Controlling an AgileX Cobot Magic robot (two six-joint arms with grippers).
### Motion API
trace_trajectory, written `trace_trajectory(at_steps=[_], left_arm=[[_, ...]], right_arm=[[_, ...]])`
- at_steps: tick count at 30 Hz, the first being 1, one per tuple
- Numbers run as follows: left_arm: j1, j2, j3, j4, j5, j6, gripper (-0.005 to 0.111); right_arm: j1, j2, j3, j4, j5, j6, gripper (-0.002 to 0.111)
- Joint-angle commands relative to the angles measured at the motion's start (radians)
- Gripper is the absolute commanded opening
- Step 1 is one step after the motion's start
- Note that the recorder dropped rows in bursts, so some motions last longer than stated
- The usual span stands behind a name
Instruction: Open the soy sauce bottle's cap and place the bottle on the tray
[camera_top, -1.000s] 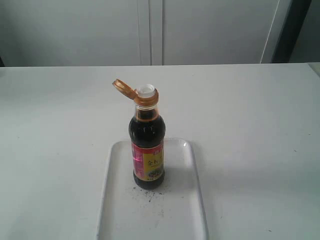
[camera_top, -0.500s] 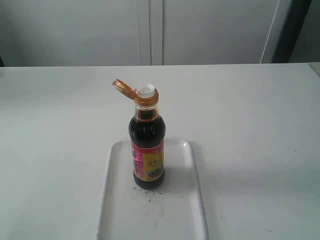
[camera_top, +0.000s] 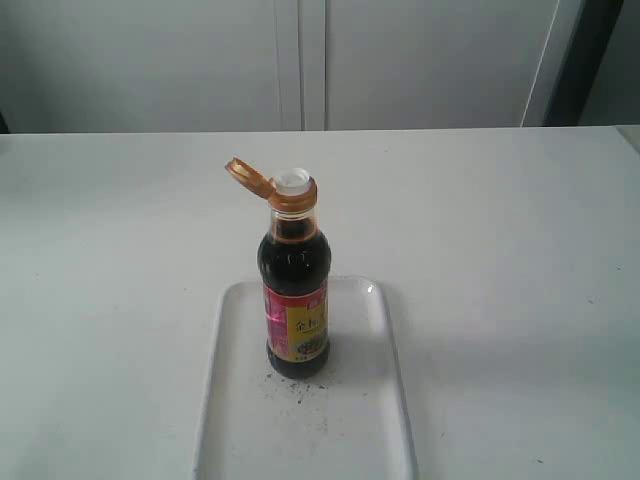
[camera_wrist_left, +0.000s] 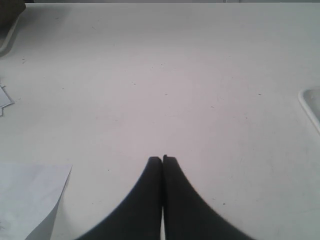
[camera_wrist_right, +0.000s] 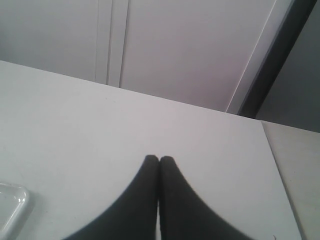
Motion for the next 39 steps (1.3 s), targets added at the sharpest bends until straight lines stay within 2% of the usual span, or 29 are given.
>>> trace_trajectory(at_steps=[1,5,28,39], left_arm=[[0.000,-0.004,0.004,-0.016,0.002,-0.003,0.000],[0.000,-0.004,0.004,-0.016,0.002,-0.003,0.000],[0.000,-0.004,0.004,-0.016,0.002,-0.003,0.000],[0.000,-0.004,0.004,-0.016,0.002,-0.003,0.000]], right_arm=[[-0.001,-0.017,0.011,-0.012,0.021,0.062,0.000],[-0.001,-0.081,0.068,-0.079,-0.012,0.164,0.000],[-0.001,-0.604,0.457,-0.036,0.003,0.164,0.000],[-0.001,-0.643,0.524,-0.036,0.039,0.160,0.000]])
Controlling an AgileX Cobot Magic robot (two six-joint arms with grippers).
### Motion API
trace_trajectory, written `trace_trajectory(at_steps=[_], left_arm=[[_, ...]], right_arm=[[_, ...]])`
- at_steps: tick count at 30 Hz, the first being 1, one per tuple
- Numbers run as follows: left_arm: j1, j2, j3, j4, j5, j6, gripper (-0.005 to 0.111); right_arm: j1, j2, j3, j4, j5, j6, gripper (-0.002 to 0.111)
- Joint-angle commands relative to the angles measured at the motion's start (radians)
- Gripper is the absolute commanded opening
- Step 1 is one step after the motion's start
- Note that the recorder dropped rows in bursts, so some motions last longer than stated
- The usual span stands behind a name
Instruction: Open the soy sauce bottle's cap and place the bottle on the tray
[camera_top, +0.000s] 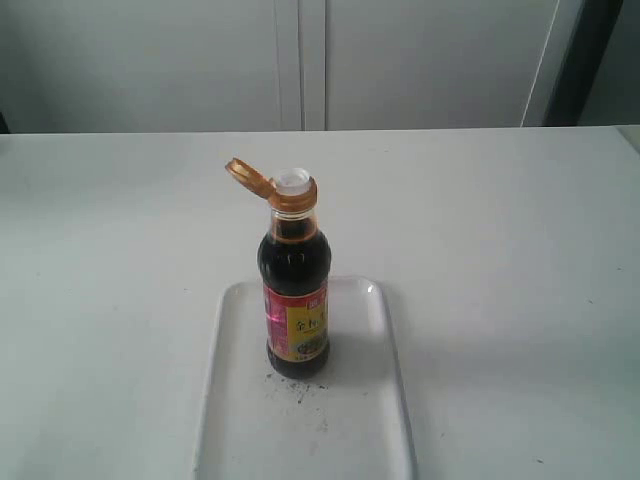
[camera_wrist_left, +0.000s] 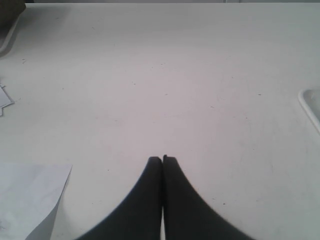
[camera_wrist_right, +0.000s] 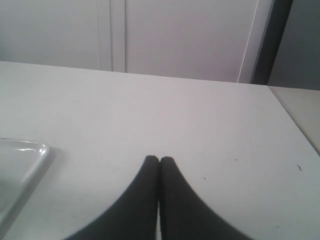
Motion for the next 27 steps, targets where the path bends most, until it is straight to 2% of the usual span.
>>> trace_trajectory(at_steps=[1,6,17,27], left_arm=[[0.000,-0.004,0.004,-0.016,0.002,-0.003,0.000],[0.000,-0.004,0.004,-0.016,0.002,-0.003,0.000],[0.000,-0.004,0.004,-0.014,0.002,-0.003,0.000],[0.000,-0.004,0.004,-0.014,0.000,-0.003,0.000]], right_arm=[[-0.001,-0.007,0.029,0.000,0.001,-0.003,0.000],[-0.001,-0.007,0.052,0.000,-0.040,-0.003,0.000],[-0.001,-0.007,0.052,0.000,0.067,-0.064,0.000],[-0.001,-0.007,0.052,0.000,0.069,-0.064,0.000]])
